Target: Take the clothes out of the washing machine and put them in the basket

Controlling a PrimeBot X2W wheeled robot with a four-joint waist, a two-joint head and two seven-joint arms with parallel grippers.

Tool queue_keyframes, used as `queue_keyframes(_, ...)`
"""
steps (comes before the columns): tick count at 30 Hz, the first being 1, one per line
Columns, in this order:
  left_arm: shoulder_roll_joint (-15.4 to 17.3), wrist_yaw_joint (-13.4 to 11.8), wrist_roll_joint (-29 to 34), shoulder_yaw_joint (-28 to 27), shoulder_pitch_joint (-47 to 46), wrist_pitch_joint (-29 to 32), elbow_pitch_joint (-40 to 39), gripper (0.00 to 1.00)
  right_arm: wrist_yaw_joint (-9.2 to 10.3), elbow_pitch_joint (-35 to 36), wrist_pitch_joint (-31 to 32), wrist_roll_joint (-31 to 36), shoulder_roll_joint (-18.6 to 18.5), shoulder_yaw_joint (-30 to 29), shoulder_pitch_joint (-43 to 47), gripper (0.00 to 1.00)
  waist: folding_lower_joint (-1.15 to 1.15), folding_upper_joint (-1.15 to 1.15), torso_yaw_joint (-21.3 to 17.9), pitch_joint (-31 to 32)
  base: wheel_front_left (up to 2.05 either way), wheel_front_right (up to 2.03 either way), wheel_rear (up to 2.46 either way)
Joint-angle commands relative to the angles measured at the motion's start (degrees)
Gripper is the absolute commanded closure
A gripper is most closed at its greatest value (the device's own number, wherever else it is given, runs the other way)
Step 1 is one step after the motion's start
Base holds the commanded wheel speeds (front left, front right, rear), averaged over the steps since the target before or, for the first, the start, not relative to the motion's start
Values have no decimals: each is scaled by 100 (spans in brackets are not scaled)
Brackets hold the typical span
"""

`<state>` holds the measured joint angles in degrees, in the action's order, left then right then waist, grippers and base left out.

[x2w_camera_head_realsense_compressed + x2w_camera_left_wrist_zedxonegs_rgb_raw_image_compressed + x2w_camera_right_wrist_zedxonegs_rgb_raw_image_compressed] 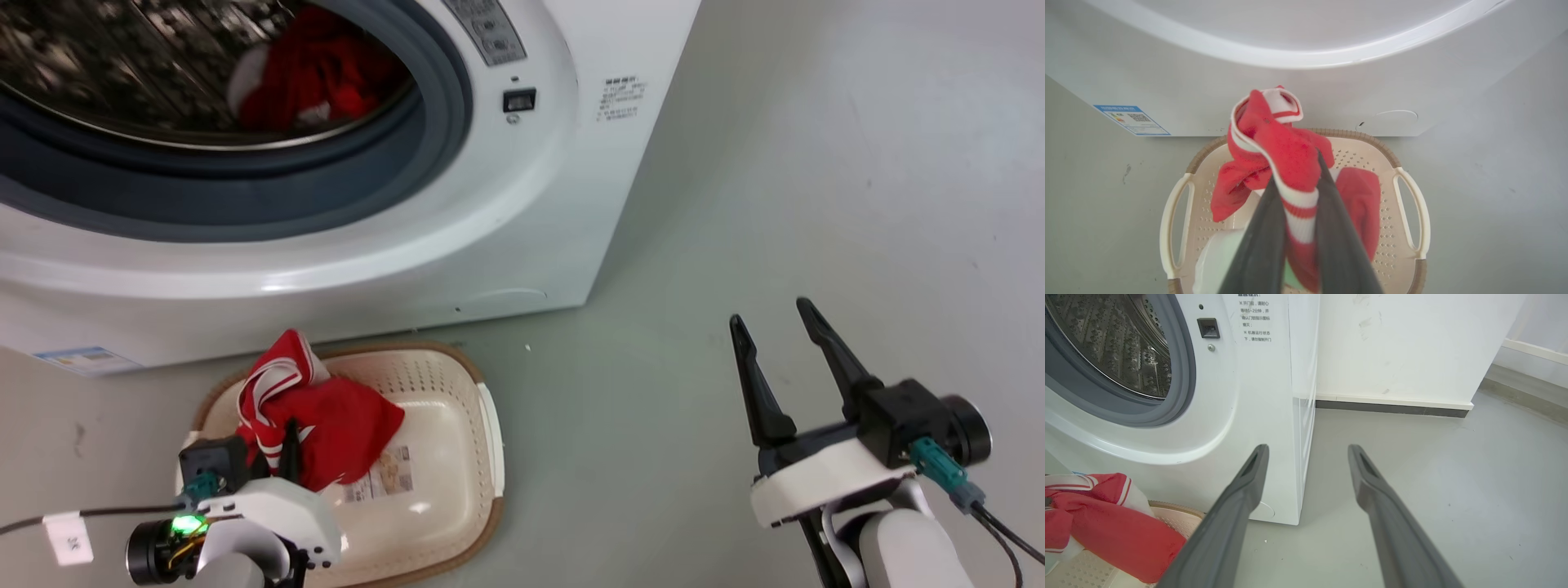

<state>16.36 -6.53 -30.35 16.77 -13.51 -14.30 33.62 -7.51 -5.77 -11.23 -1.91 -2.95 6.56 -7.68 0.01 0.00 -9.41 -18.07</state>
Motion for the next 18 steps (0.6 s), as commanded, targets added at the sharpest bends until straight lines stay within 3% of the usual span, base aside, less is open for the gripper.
queue_keyframes(1, -35, 79, 46, 18, -235, -47, 271, 100, 4, -9, -56, -60, 12, 45, -165, 0, -1, 0, -212, -406, 0, 0, 0)
queue_keyframes(11, -82, 461, 100, -13, -1140, -92, 2152, 100, 4, -65, -241, -201, 13, 188, -586, 0, -1, 0, -527, -1300, 0, 0, 0)
queue_keyframes(18, -38, 596, 184, 89, -1445, -95, 3073, 100, 4, -139, -324, -270, 13, 260, -742, 0, -1, 0, -712, -1664, 0, 0, 0)
